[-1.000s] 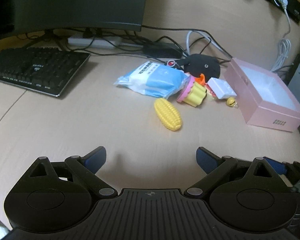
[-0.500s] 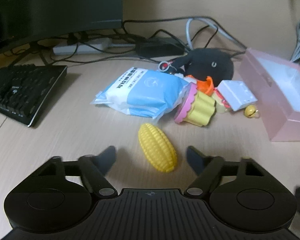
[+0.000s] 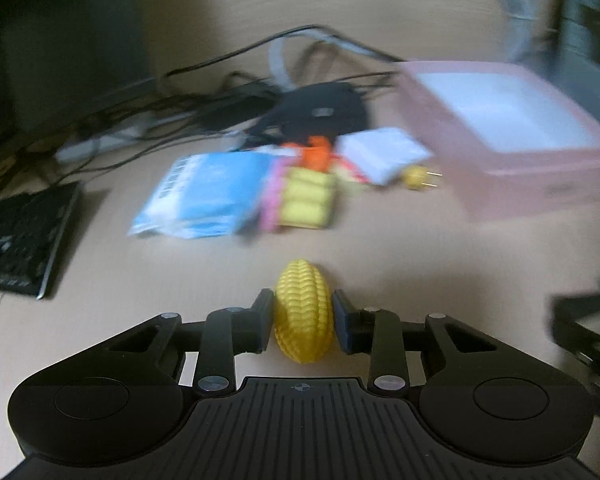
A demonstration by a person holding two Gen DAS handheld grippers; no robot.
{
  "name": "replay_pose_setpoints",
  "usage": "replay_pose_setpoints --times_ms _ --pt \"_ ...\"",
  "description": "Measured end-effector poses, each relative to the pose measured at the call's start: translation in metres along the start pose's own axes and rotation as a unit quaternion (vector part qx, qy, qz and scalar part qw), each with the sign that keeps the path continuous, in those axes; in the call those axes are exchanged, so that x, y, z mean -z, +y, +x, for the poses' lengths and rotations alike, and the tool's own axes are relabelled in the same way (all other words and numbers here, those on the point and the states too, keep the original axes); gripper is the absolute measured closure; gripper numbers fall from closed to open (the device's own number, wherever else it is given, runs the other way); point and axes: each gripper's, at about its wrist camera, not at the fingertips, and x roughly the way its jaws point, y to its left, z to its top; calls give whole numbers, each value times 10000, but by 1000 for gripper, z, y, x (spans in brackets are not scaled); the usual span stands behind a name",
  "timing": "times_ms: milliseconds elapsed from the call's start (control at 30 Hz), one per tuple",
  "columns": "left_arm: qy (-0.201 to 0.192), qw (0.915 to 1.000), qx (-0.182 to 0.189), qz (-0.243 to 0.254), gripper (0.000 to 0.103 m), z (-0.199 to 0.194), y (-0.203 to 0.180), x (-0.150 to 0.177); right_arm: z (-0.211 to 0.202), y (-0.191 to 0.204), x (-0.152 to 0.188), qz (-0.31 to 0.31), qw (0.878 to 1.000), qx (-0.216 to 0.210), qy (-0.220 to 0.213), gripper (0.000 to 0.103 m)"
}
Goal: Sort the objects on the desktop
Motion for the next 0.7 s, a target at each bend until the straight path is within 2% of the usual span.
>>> replay_pose_setpoints --times_ms 167,267,333,467,700 --pt "-21 9975 642 300 67 -9 -19 5 0 2 0 -68 10000 -15 12 25" --pt "-9 9956 822 445 64 -10 -29 9 0 2 0 -73 10000 -14 13 25" --pt "10 9950 862 499 62 -10 -33 13 0 2 0 -79 10000 -9 14 25" --pt "60 9957 787 489 48 -9 -31 16 0 3 0 -84 10000 -7 17 25" --pt "203 9976 533 381 37 -7 -17 19 0 4 1 -103 9999 1 26 24"
